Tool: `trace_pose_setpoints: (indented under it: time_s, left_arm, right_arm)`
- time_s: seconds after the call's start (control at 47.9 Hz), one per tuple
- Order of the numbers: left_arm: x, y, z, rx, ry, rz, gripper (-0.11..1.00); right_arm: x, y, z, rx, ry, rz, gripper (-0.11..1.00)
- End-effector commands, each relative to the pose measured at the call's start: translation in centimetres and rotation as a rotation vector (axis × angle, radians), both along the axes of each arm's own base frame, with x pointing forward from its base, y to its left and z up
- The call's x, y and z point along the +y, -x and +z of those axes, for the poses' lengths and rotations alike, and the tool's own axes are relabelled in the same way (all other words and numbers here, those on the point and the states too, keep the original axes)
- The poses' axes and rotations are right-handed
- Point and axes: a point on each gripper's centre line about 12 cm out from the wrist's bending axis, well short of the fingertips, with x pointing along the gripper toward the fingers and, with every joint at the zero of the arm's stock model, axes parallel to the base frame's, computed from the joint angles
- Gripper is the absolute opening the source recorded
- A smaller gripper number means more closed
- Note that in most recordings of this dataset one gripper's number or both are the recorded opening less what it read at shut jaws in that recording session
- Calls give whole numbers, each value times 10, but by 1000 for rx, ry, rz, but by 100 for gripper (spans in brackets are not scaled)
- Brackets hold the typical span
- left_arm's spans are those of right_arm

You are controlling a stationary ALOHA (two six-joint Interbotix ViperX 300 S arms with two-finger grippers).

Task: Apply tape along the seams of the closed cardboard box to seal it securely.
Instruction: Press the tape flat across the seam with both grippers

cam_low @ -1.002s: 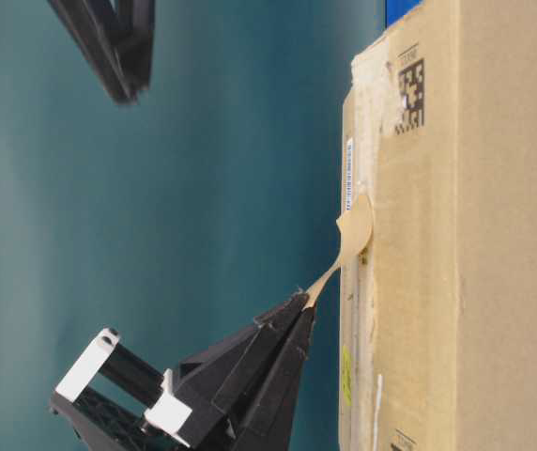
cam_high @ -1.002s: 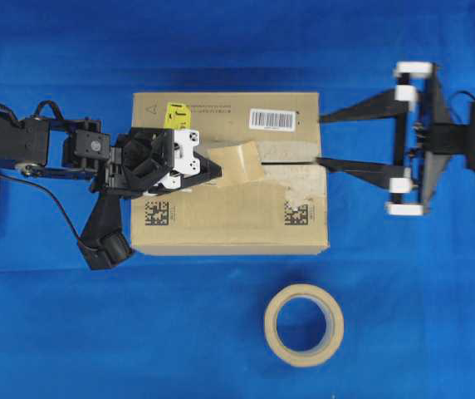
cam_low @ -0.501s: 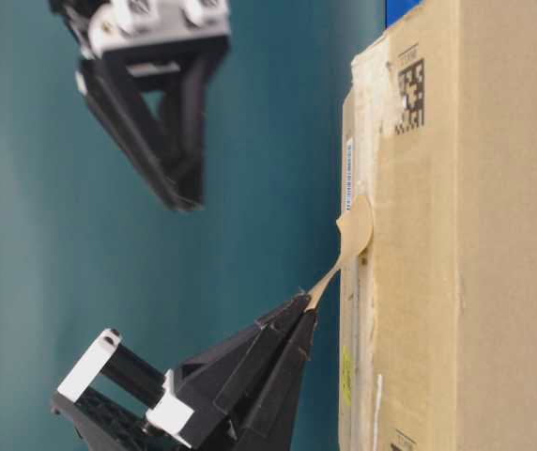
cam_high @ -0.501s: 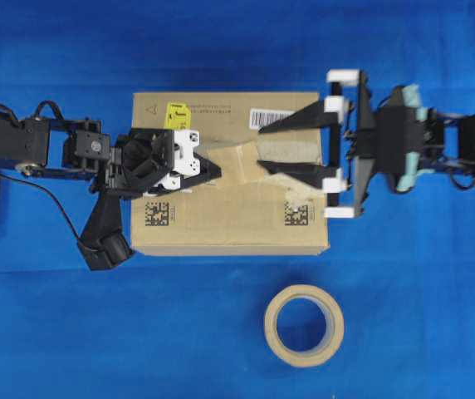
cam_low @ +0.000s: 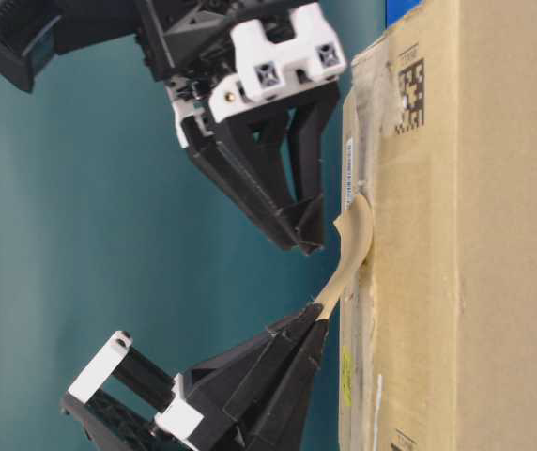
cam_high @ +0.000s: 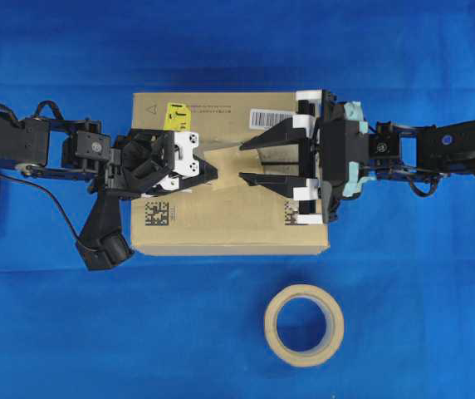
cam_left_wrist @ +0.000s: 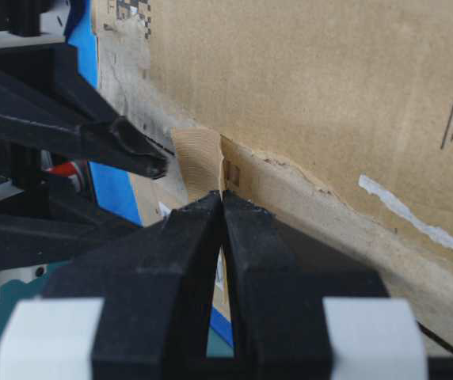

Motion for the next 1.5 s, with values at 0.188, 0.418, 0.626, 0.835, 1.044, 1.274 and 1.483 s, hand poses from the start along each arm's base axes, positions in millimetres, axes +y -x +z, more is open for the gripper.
trace_pose_setpoints:
  time_s: [0.188, 0.418, 0.626, 0.835, 1.044, 1.274, 1.483]
  left_arm:
    - [1, -3, 10, -28, 5, 5, 2]
    - [1, -2, 8, -9, 5, 4, 2]
    - [8, -1, 8, -2, 11, 29, 2]
    - [13, -2, 8, -3, 9, 42, 2]
    - [16, 0, 6, 10, 10, 51, 25]
    - [18, 1, 5, 40, 0, 47, 51]
    - [19, -1, 6, 35, -3, 50, 50]
  right_arm:
    - [-1, -7, -1, -8, -4, -5, 47]
    - [-6, -9, -12, 19, -37, -33, 46]
    - [-6, -9, -14, 25, -45, -40, 46]
    - [-7, -9, -13, 17, -46, -42, 46]
    - [-7, -9, -13, 18, -49, -44, 46]
    - [-7, -9, -13, 22, -62, -53, 46]
    - [-8, -7, -17, 34, -81, -70, 46]
